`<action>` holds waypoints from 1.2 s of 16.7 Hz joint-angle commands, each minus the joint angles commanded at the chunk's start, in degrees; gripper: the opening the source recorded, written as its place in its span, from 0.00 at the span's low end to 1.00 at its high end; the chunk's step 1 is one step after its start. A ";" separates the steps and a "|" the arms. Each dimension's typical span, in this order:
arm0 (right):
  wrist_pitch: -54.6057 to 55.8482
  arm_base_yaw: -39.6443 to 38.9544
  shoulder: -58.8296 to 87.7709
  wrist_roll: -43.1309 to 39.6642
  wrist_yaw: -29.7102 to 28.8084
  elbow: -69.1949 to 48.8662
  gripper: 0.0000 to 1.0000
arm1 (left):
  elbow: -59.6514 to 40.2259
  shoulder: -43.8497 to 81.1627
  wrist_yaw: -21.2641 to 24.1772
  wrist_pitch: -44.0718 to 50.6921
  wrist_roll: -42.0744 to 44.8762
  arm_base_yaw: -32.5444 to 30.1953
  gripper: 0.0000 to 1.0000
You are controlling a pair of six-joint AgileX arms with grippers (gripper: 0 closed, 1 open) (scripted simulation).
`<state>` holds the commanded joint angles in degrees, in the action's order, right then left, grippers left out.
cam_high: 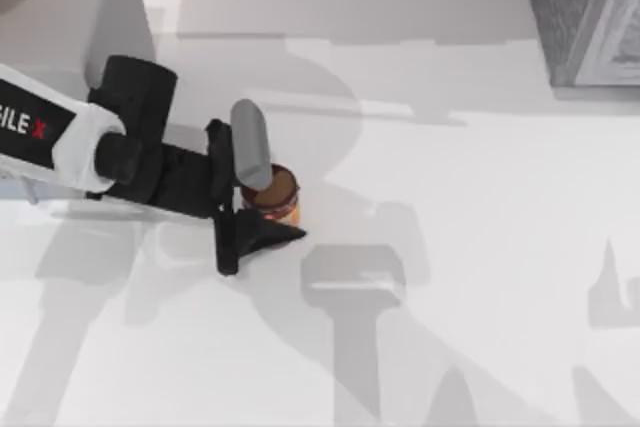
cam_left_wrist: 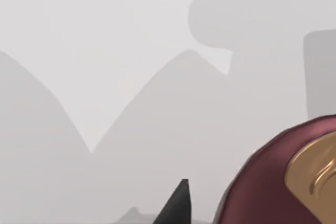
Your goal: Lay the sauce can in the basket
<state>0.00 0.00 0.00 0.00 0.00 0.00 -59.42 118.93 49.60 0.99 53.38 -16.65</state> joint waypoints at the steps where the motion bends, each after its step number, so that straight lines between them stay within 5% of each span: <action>1: 0.00 0.00 0.00 0.00 0.00 0.00 1.00 | 0.00 0.00 0.00 0.00 0.00 0.00 0.00; 9: 0.00 0.00 0.00 0.00 0.00 0.00 1.00 | -0.85 -6.99 -0.07 11.76 8.53 2.91 0.00; 20: 0.00 0.00 0.00 0.00 0.00 0.00 1.00 | -2.65 -29.14 -0.60 63.04 45.93 24.94 0.00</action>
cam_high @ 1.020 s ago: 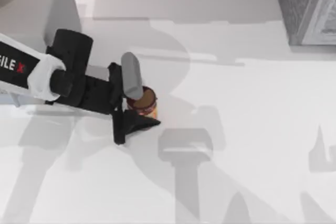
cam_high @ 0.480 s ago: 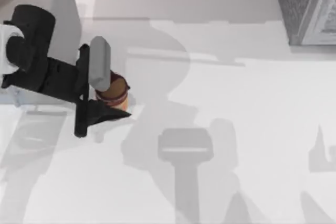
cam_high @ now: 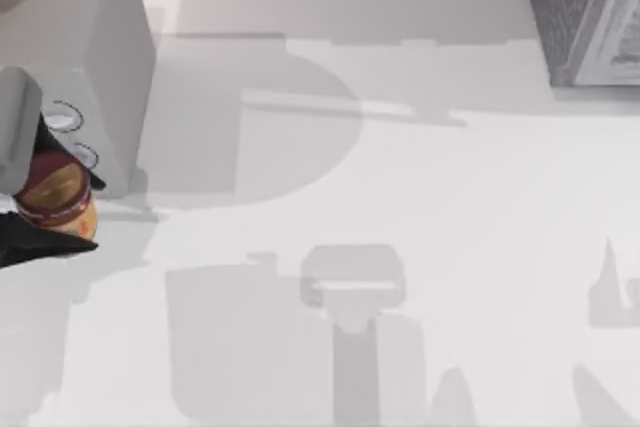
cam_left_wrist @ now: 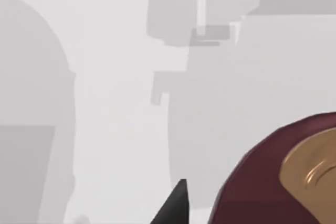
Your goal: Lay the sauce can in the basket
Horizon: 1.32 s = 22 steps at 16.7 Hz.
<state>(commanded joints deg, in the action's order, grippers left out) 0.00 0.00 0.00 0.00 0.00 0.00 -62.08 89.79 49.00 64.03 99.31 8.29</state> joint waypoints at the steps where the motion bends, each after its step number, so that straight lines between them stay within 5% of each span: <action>1: 0.00 0.00 0.00 0.00 0.00 0.00 1.00 | -0.05 -1.67 -0.07 4.98 3.65 2.74 0.00; 11: 0.00 0.00 0.00 0.00 0.00 0.00 1.00 | 0.21 -12.04 -0.69 40.74 29.74 23.86 0.00; 17: 0.00 0.00 0.00 0.00 0.00 0.00 1.00 | 0.27 -12.49 -0.73 42.60 31.08 25.02 0.00; 18: 0.00 0.00 0.00 0.00 0.00 0.00 1.00 | -4.84 -5.50 -0.80 36.31 31.09 25.08 0.00; 22: 0.00 0.00 0.00 0.00 0.00 0.00 1.00 | -7.72 -5.07 -2.05 35.20 27.74 25.02 0.00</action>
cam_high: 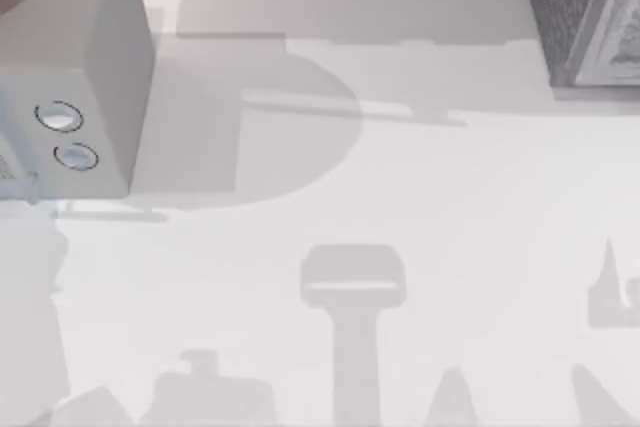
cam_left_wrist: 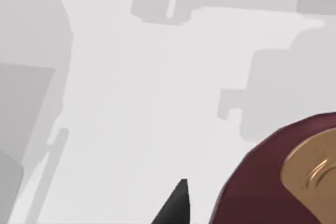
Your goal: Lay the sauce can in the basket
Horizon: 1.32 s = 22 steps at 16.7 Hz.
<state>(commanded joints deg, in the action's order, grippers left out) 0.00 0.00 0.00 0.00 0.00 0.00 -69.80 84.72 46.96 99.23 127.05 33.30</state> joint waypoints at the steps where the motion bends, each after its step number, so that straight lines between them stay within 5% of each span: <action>1: 0.00 0.00 0.00 0.00 0.00 0.00 1.00 | -1.85 0.32 -0.83 -0.69 -2.19 -0.07 0.00; 7: 0.00 0.00 0.00 0.00 0.00 0.00 1.00 | -19.70 4.40 -9.22 -7.01 -24.56 -1.66 0.00; 22: 0.00 0.00 0.00 0.00 0.00 0.00 1.00 | -74.60 25.24 -34.04 -21.16 -101.29 -14.61 0.00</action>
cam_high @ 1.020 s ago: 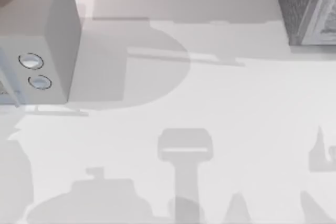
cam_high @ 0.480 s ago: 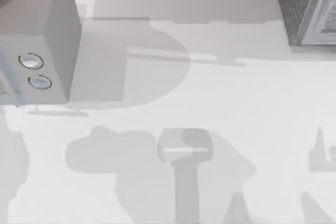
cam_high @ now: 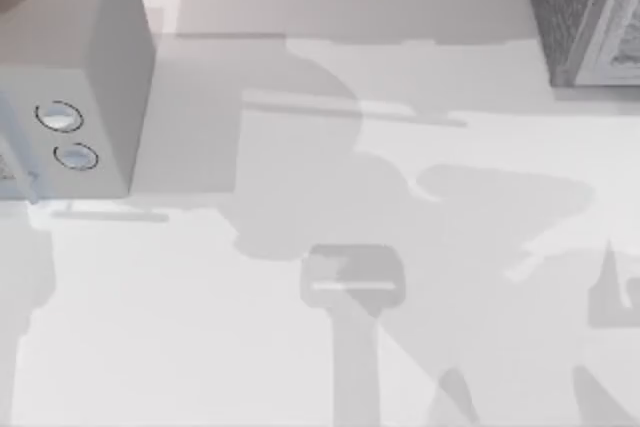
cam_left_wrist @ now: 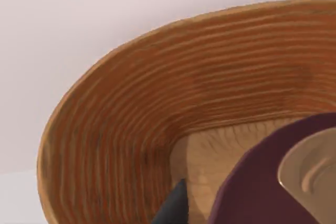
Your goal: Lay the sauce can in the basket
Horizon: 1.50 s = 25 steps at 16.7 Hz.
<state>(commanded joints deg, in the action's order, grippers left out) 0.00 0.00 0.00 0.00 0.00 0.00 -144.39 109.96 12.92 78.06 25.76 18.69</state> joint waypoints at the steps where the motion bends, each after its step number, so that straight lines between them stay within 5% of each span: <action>1: 0.00 0.00 0.00 0.00 0.00 0.00 1.00 | -2.72 1.24 -0.94 -0.54 -3.97 -0.86 0.00; 7: 0.00 0.00 0.00 0.00 0.00 0.00 1.00 | -12.93 5.37 -3.91 -2.40 -18.54 -3.90 0.00; 14: 0.00 0.00 0.00 0.00 0.00 0.00 1.00 | -13.02 5.35 -3.97 -2.53 -19.04 -3.74 0.00; 25: 0.00 0.00 0.00 0.00 0.00 0.00 1.00 | 7.55 1.78 -4.79 -19.73 -19.67 -4.86 0.00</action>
<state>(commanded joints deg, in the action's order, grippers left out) 0.00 0.00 0.00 0.00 0.00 0.00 -136.85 111.74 8.13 58.34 6.09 13.83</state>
